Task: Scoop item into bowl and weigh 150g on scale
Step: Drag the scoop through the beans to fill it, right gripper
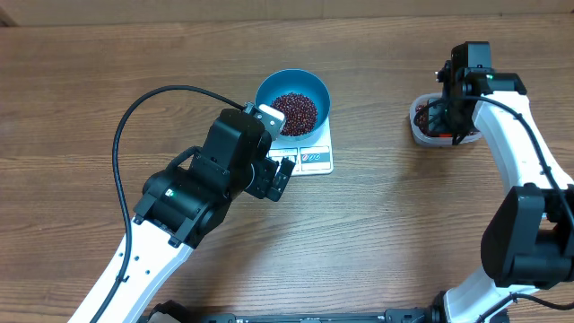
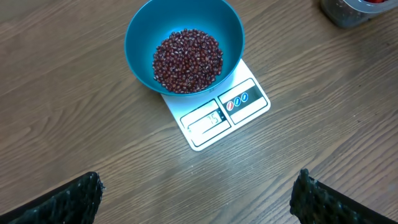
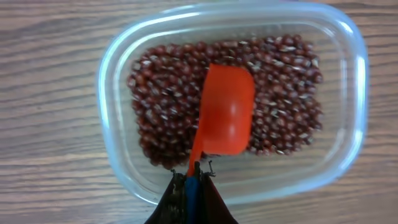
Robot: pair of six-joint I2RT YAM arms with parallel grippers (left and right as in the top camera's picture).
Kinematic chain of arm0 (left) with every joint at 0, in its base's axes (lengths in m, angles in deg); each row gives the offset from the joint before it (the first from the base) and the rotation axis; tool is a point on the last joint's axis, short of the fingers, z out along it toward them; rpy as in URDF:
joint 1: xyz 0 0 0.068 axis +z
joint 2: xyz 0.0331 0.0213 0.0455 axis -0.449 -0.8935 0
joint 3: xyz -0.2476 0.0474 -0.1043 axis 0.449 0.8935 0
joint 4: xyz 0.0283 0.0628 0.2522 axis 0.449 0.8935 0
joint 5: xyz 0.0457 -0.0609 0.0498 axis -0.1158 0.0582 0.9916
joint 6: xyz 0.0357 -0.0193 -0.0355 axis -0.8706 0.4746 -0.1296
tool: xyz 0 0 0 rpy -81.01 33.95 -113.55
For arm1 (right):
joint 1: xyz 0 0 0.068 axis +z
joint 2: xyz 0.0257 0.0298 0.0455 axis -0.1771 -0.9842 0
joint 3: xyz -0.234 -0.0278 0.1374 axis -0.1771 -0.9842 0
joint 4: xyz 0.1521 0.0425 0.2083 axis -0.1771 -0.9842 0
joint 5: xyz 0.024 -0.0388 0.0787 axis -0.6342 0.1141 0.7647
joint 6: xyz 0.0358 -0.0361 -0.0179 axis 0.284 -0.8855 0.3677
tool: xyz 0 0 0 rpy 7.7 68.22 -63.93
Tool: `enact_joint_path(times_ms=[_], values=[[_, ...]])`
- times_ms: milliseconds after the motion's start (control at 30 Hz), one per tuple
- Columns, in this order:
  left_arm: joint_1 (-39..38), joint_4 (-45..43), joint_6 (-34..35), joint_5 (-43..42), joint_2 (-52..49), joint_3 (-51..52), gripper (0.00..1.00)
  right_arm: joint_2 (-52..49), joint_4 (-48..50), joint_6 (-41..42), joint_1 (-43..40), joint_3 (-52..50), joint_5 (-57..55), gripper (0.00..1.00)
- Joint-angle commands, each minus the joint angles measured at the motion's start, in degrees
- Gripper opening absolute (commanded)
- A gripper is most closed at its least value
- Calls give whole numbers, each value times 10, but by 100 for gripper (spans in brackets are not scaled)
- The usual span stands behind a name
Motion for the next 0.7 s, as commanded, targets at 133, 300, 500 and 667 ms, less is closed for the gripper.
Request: enact_joint_path(times_ms=[133,300,500,667], values=[[3,-1,-11,-7,-2,-9,100,-1,27,0,-2,-10,123,4],[3,-1,-11,-7,-2,-9,100,-1,27,0,-5,-10,141,4],[3,-1,-11,-7,-2,-9,100,-1,27,0,-28,-10,181,4],[3,-1,-11,-7,-2,-9,100,-1,27,0,-59,-10,230,3]])
